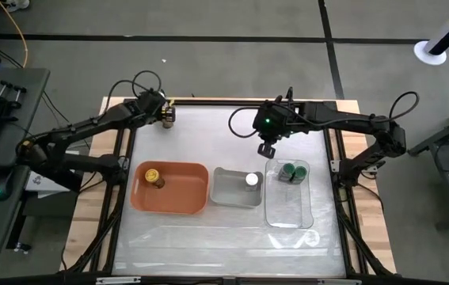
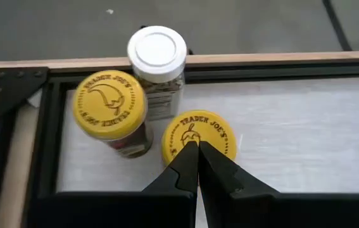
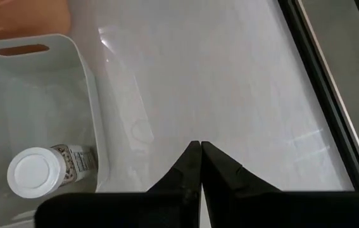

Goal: Sort spices by type
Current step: Put the right yellow seasoning can into the orange bin

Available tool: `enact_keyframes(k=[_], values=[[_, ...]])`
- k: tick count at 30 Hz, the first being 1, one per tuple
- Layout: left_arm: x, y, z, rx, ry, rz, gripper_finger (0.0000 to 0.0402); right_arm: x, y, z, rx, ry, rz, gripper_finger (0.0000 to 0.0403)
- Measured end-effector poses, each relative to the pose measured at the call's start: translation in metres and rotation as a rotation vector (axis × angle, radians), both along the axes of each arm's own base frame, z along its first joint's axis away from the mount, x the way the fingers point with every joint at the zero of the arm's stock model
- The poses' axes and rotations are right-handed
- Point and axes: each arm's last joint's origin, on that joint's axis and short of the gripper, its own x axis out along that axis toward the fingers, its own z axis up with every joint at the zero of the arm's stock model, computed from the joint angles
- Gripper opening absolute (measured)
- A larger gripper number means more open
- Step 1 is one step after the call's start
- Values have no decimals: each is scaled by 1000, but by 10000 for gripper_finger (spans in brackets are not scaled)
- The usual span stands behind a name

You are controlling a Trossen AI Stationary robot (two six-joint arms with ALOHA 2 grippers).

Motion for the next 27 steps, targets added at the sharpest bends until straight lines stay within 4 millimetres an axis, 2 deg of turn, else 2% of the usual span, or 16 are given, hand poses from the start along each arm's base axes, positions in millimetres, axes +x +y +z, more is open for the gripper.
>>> enact_keyframes(k=[10,21,27], values=[[1,2,-22,41,-13,6,0,1,0,1,8,-23,-22,0],[3,4,-25,68,23,-5,0,3,-1,1,6,-39,-23,0],[14,1,-30,52,8,-31,0,3,-1,1,6,-39,-23,0]])
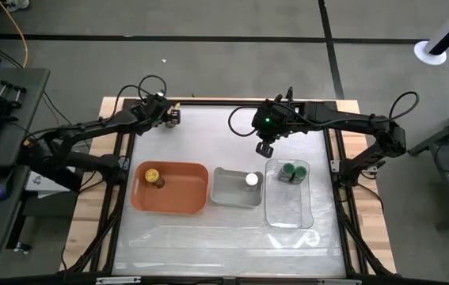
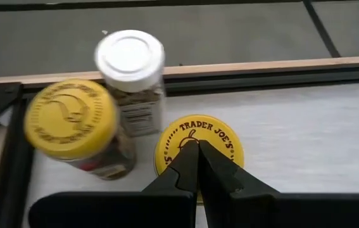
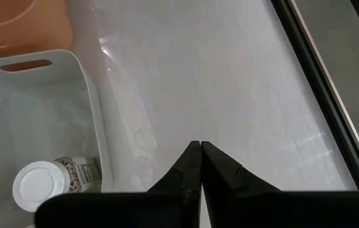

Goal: Sort spices by type
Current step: Put the right yellow seasoning can into the orange bin

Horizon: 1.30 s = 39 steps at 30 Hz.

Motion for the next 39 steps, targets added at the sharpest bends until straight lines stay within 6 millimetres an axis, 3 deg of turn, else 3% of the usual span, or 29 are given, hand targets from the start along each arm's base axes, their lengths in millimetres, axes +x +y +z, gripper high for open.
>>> enact_keyframes(k=[22,31,36,39], values=[[50,-51,-2,-18,-231,-177,0,3,-1,2,-13,-31,7,0],[83,-76,-14,-41,-347,-280,0,4,-2,2,-17,-46,7,0],[90,-80,-6,-39,-405,-318,0,4,-2,2,-17,-46,7,0],[92,-79,10,-7,-422,-381,0,4,-2,3,-16,-44,7,0]])
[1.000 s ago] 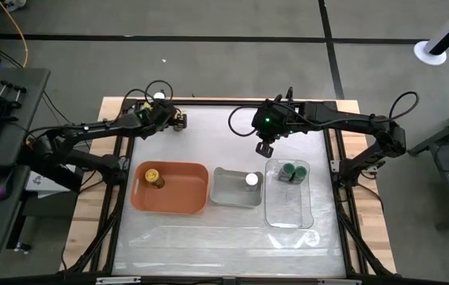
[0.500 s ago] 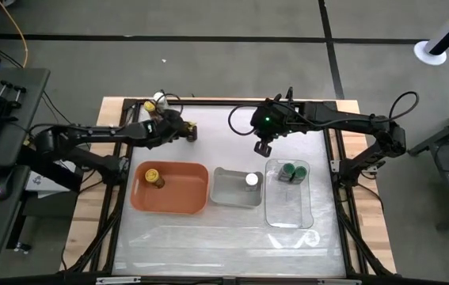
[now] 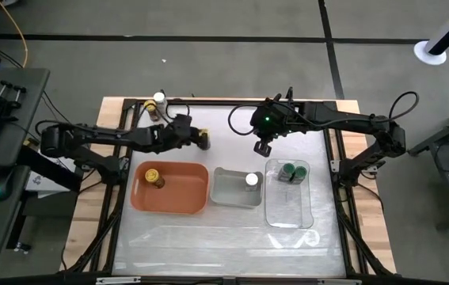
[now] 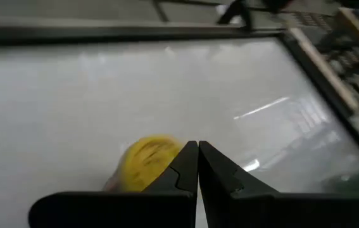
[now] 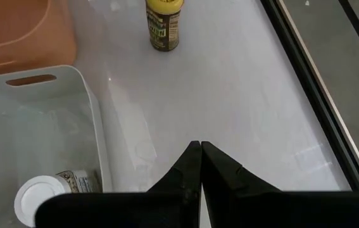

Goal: Sort spices by type
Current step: Put the right yellow seasoning can into the orange bin

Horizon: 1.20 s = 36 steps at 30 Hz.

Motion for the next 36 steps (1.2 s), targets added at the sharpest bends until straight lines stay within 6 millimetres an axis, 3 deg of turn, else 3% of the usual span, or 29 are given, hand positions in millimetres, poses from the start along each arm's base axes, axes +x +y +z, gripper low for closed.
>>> enact_keyframes(k=[6,9,13,21,26,32,36], values=[[3,12,36,88,-15,-220,4,-2,0,11,-1,-3,0,0],[5,25,52,77,55,-343,29,-4,1,16,0,1,0,0],[9,44,71,86,206,-477,94,-5,1,19,2,13,0,0],[21,75,105,87,490,-617,268,-7,2,18,8,37,-1,0],[35,82,90,67,591,-764,330,-9,2,18,0,58,18,0],[55,74,54,98,737,-965,335,-12,1,17,6,83,19,0],[62,69,47,176,821,-1001,336,-13,1,16,9,95,18,0]])
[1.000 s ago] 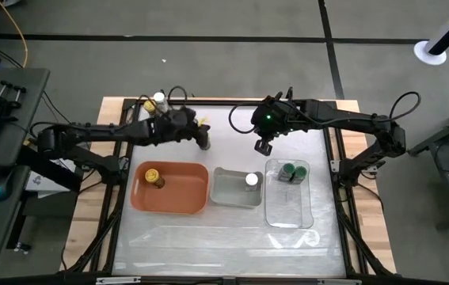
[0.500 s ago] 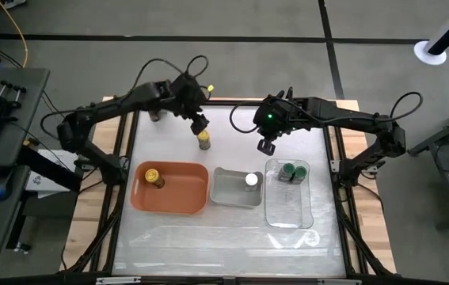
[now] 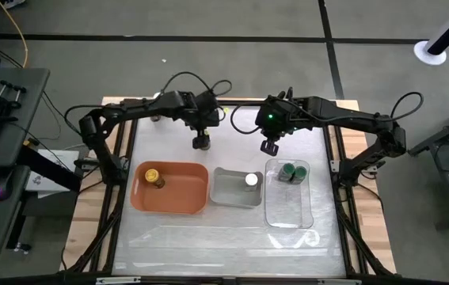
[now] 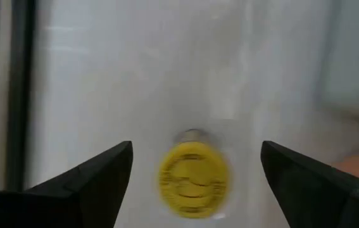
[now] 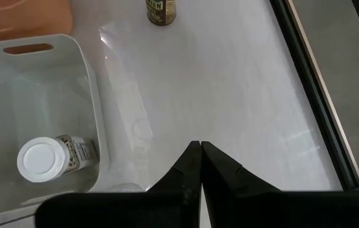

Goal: Sort spices by type
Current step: Put the right yellow seasoning can into the orange bin

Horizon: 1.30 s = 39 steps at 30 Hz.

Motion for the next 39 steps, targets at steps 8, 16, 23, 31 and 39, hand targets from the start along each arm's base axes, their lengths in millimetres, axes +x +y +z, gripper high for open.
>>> enact_keyframes(k=[8,16,23,31,39], values=[[1,6,-10,119,101,-85,336,0,0,0,3,2,1,0],[-1,6,-8,54,82,-83,336,0,0,0,-2,3,9,0],[1,7,1,60,51,-62,336,0,-2,0,-7,2,10,0],[-1,-6,2,-15,103,-119,335,0,-2,0,-11,-1,16,0],[7,-11,-15,68,90,-179,331,0,-2,1,-13,-5,16,0]])
